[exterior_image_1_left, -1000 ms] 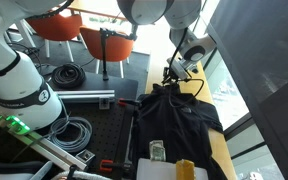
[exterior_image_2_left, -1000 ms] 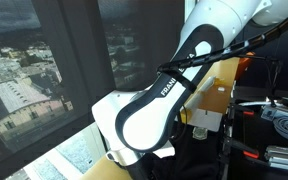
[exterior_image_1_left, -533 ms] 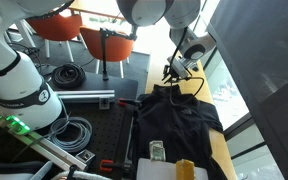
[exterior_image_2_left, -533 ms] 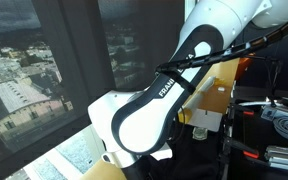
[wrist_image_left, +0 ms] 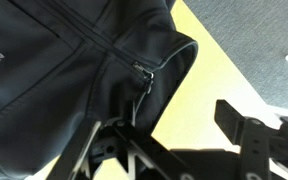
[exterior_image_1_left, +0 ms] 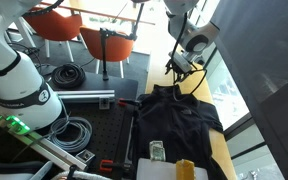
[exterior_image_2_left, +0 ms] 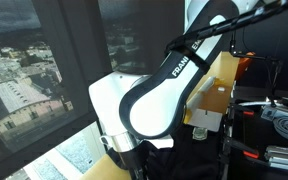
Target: Zip up the jersey
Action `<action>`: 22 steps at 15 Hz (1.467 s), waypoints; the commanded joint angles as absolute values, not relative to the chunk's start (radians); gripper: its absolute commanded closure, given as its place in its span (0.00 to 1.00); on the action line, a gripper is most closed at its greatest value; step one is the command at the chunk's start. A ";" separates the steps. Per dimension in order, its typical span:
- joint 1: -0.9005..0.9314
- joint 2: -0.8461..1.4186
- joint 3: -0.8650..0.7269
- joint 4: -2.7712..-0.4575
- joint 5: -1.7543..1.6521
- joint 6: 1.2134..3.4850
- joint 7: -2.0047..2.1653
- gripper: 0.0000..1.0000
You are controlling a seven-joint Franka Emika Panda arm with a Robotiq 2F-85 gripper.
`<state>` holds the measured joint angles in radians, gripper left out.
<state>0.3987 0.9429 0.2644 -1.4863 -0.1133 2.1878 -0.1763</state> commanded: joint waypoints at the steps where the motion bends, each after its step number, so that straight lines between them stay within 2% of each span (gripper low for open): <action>1: 0.406 0.758 0.204 -1.707 -0.168 2.261 -0.080 0.00; 7: 0.377 0.512 0.104 -2.015 -0.265 2.366 0.077 0.00; 14: 0.257 0.244 0.015 -2.390 -0.318 2.589 0.137 0.00; 18: 0.164 0.138 -0.028 -2.486 -0.350 2.634 0.107 0.00; 22: 0.085 0.092 -0.034 -2.472 -0.329 2.643 0.052 0.00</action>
<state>0.1262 0.1433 -0.0341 -2.4609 -0.3303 2.6214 0.0907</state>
